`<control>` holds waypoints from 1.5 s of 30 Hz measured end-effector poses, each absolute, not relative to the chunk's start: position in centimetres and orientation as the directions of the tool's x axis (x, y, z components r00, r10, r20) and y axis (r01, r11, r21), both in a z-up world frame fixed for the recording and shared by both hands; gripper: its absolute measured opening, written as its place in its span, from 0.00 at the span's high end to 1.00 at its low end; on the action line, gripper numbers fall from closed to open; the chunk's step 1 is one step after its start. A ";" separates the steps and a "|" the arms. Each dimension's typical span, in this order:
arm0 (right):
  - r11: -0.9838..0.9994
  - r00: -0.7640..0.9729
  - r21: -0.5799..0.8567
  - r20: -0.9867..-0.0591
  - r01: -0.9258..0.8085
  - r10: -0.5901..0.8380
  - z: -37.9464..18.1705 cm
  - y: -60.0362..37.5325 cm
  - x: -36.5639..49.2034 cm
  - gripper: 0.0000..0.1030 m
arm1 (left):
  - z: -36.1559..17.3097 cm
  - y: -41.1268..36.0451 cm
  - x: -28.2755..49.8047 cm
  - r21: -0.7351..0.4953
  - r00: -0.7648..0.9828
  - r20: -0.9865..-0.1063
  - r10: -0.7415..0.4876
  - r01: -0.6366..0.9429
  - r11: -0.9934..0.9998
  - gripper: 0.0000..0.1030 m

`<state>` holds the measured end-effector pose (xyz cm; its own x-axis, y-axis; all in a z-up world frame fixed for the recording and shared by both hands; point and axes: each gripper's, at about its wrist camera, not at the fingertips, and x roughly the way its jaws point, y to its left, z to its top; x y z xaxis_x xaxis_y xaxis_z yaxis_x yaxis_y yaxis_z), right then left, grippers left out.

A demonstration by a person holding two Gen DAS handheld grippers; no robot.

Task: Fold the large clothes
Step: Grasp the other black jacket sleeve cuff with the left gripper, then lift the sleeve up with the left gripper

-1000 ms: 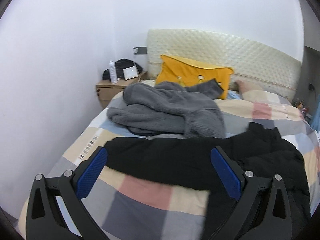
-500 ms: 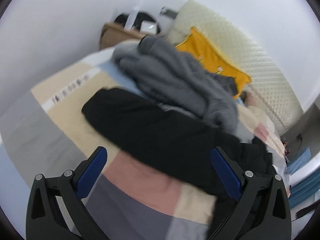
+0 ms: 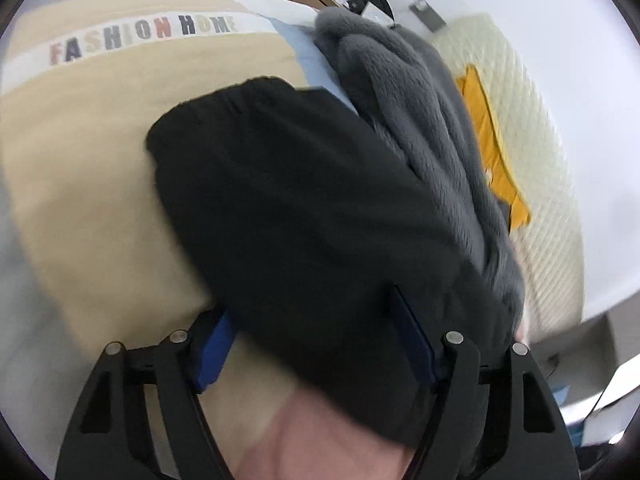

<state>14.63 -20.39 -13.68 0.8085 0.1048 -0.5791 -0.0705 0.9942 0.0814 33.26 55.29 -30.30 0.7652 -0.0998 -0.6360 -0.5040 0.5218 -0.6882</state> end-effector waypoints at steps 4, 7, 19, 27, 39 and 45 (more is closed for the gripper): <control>0.995 0.801 0.070 -0.591 -0.067 0.096 -14.1 -19.6 15.4 0.00 | -29.9 56.1 34.7 -0.679 0.770 -0.636 -0.048 -0.529 0.509 0.30; 0.995 0.798 0.057 -0.596 -0.076 0.095 -14.3 -19.0 15.7 0.00 | -29.2 56.2 35.0 -0.652 0.759 -0.651 0.001 -0.560 0.511 0.54; 0.992 0.816 0.046 -0.565 -0.114 0.120 -12.9 -19.0 14.6 0.00 | -18.0 53.5 32.9 -0.525 0.772 -0.609 0.184 -0.566 0.636 0.93; 0.967 0.780 0.107 -0.574 -0.229 0.248 -9.1 -18.7 14.0 0.00 | -6.1 46.1 32.4 -0.354 0.792 -0.557 0.249 -0.497 0.792 0.95; 0.954 0.755 0.129 -0.587 -0.270 0.293 1.2 -20.2 11.4 0.00 | 4.9 31.8 30.3 -0.221 0.852 -0.475 0.218 -0.356 0.908 0.95; 0.950 0.750 0.118 -0.589 -0.287 0.300 3.8 -21.4 9.9 0.00 | 7.3 25.7 30.5 -0.197 0.858 -0.468 0.211 -0.335 0.922 0.95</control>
<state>9.94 -21.38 3.76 0.7503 0.3002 -0.5890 -0.2873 0.9505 0.1185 30.55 25.70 7.35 0.8579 0.2114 -0.4684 -0.3346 0.9216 -0.1968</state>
